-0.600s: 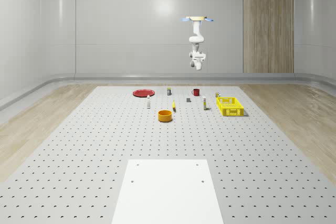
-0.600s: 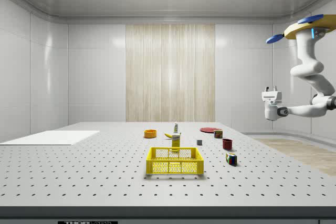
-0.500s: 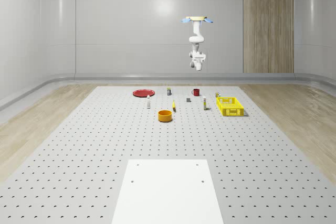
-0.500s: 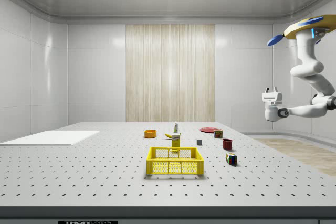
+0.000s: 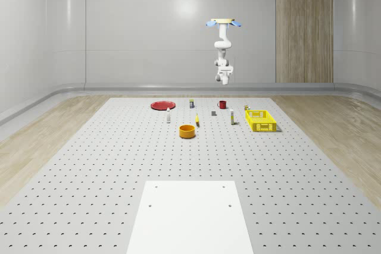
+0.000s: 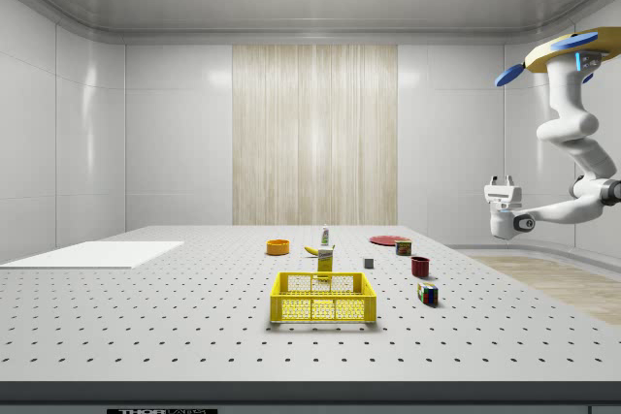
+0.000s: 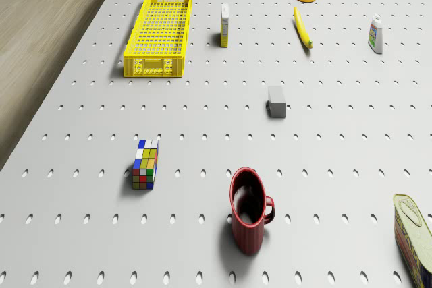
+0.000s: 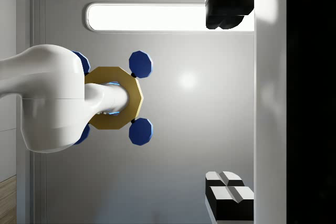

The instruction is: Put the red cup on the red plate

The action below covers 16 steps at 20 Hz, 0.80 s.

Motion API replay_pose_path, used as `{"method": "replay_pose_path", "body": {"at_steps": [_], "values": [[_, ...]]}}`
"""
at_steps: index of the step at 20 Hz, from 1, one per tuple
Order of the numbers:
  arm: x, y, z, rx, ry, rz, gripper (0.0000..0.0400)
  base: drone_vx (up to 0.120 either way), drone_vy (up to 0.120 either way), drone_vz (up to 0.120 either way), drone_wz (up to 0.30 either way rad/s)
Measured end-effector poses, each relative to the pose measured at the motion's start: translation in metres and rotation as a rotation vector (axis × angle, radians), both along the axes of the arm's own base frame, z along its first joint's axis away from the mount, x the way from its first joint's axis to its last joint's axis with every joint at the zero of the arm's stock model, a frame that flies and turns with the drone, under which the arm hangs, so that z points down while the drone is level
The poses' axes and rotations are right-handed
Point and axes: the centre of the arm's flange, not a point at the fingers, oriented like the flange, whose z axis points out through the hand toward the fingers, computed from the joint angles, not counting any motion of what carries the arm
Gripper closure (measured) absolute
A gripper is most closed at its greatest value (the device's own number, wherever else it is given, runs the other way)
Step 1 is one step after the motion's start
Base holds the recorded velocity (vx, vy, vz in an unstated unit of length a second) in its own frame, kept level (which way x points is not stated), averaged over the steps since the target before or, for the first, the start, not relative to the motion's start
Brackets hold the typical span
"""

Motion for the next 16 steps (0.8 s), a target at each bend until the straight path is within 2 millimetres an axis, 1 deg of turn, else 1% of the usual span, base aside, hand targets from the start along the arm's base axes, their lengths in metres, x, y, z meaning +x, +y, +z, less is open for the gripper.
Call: {"method": "replay_pose_path", "body": {"at_steps": [5, 13, 14, 16], "values": [[0.001, 0.0, 0.012, 0.0, -0.004, 0.0, 0.0, 0.0, 0.0, 0.0, 0.0], [0.001, 0.0, 0.018, 0.0, -0.01, 0.0, 0.0, 0.0, 0.0, 0.0, 0.0], [0.001, 0.0, 0.018, 0.0, -0.011, 0.0, 0.0, 0.0, -0.04, 0.0, 0.0], [0.001, 0.0, 0.018, 0.0, -0.012, 0.0, 0.0, 0.0, -0.12, 0.0, 0.0]]}}
